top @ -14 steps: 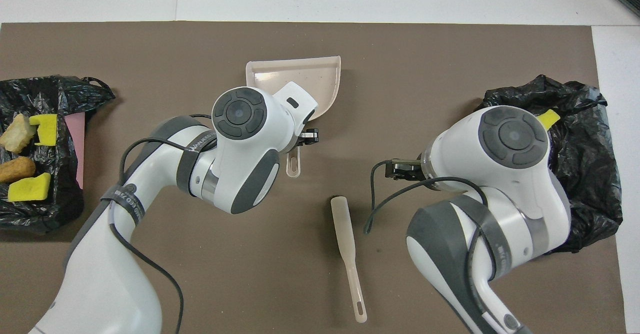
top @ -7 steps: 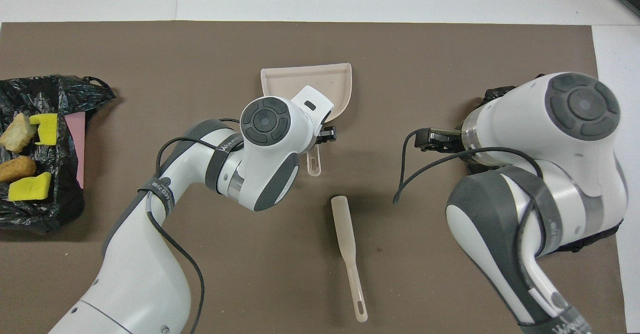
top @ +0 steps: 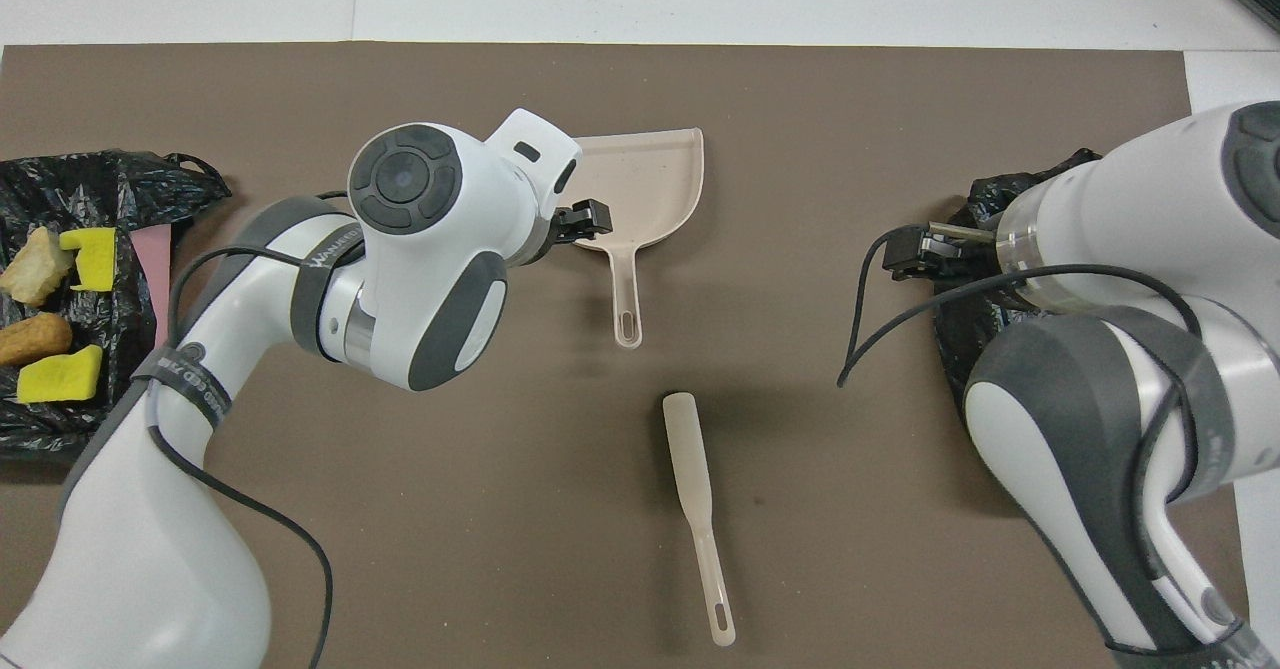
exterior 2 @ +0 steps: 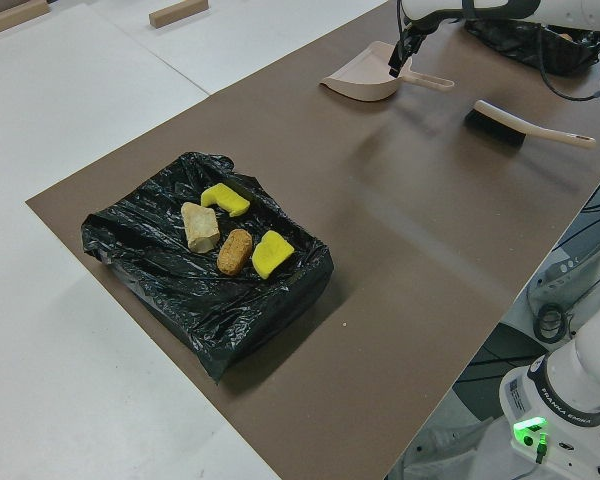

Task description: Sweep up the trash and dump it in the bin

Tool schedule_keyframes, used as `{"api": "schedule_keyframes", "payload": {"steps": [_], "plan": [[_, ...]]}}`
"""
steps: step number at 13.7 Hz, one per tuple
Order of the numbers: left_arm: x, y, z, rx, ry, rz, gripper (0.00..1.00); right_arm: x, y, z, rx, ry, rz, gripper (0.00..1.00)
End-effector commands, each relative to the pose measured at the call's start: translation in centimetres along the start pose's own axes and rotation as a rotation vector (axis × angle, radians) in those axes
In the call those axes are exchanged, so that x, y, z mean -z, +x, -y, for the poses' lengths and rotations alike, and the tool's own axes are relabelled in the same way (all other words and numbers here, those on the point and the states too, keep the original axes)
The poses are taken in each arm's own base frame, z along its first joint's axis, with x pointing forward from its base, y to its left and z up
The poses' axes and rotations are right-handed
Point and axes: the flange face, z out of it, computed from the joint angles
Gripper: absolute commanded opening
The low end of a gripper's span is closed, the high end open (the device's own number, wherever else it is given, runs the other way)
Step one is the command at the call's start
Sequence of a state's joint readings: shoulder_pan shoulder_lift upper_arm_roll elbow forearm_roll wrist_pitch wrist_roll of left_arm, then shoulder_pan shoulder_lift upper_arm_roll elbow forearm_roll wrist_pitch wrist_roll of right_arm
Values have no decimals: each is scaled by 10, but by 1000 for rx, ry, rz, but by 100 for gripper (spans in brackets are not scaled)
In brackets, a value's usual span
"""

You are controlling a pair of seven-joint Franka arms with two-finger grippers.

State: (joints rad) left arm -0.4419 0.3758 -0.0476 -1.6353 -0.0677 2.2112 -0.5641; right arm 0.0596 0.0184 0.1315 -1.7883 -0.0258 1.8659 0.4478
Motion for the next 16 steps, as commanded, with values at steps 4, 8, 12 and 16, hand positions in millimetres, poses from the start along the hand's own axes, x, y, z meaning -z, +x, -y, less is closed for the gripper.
{"api": "schedule_keyframes", "payload": {"steps": [4,8,12,16], "plan": [[44,49,72,-71,56,79,100,32,2,-15,37,-17,6,100],[98,66,142,-146,70,93,100,51,3,-22,27,-24,17,100],[150,71,207,-227,74,88,100,76,7,-29,13,-11,13,100],[191,65,250,-262,91,90,100,78,9,-37,-3,-9,14,100]]}}
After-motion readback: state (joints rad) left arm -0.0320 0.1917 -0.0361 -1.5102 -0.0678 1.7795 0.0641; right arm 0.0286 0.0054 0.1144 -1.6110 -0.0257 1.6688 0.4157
